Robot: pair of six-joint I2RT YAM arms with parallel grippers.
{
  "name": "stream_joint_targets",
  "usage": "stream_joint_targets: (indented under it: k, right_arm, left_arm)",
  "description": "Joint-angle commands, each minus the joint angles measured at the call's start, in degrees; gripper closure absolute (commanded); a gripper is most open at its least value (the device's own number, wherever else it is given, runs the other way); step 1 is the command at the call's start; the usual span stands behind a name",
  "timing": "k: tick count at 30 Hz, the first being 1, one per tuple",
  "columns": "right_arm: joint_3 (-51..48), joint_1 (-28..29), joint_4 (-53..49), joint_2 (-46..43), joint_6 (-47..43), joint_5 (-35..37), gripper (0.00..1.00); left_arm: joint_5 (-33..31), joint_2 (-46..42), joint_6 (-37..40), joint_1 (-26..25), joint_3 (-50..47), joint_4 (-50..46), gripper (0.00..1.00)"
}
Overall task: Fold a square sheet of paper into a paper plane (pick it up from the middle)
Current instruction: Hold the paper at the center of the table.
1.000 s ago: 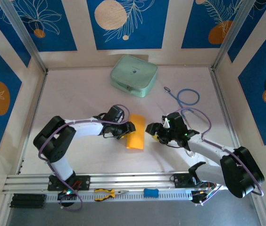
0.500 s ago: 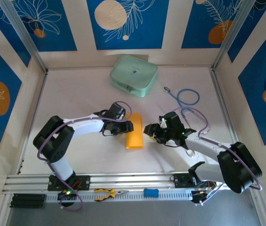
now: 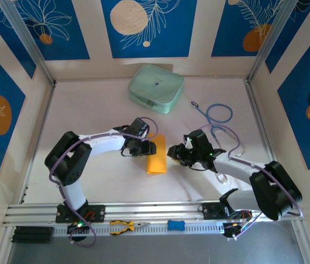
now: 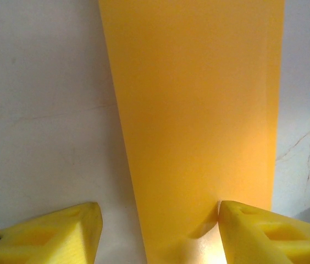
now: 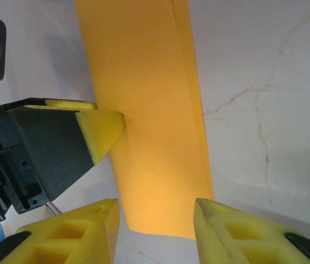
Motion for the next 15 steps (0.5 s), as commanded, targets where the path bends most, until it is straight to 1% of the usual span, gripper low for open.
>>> stream_joint_targets:
  k: [1,2,4,6,9,15]
  right_arm:
    - [2.38,0.81,2.20,2.23,-0.67,-1.35,0.62]
    - [2.71,0.92,2.83,3.12,-0.66,-1.65,0.63]
    - [3.56,1.12,4.58,5.44,-0.51,-2.78,0.70]
    - [4.34,1.51,6.21,7.42,-0.31,-3.17,0.74]
    - [5.36,1.78,6.34,10.35,0.18,-1.82,0.83]
    - [7.33,2.26,8.56,16.65,0.25,-3.56,0.89]
  left_arm:
    - [0.84,1.79,2.42,-0.06,1.09,-1.59,0.41]
    - [1.23,2.08,2.66,-0.13,1.42,-1.77,0.41]
    - [1.54,2.70,2.94,-0.11,1.81,-2.26,0.41]
    - [1.59,2.99,3.05,-0.06,1.84,-2.59,0.41]
    - [1.74,2.99,2.86,-0.05,1.71,-2.42,0.41]
    - [2.25,2.77,2.11,-0.06,1.37,-1.58,0.40]
